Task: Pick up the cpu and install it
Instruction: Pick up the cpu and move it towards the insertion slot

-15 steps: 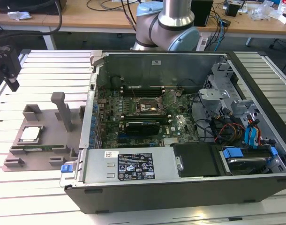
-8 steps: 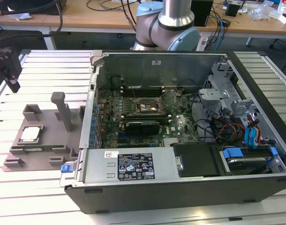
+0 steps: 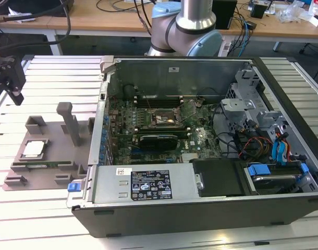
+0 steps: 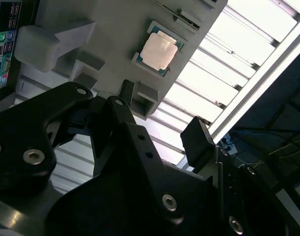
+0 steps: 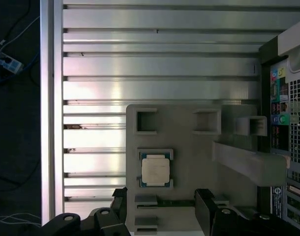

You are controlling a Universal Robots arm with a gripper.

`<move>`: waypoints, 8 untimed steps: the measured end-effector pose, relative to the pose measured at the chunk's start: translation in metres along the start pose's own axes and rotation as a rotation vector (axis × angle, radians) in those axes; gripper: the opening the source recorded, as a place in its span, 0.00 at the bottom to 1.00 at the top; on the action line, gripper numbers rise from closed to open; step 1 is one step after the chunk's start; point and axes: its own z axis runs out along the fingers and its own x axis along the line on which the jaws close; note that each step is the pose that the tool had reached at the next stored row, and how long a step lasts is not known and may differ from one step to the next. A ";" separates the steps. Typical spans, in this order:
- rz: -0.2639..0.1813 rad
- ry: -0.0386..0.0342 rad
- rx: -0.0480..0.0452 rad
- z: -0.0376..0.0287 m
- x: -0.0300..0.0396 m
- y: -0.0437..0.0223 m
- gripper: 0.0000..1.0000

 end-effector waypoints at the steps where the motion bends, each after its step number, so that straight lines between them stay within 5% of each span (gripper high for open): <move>1: 0.000 0.0000 0.0000 0.0005 0.0000 0.0000 0.66; 8: 0.000 0.0000 0.0000 0.0060 0.0002 0.0000 0.66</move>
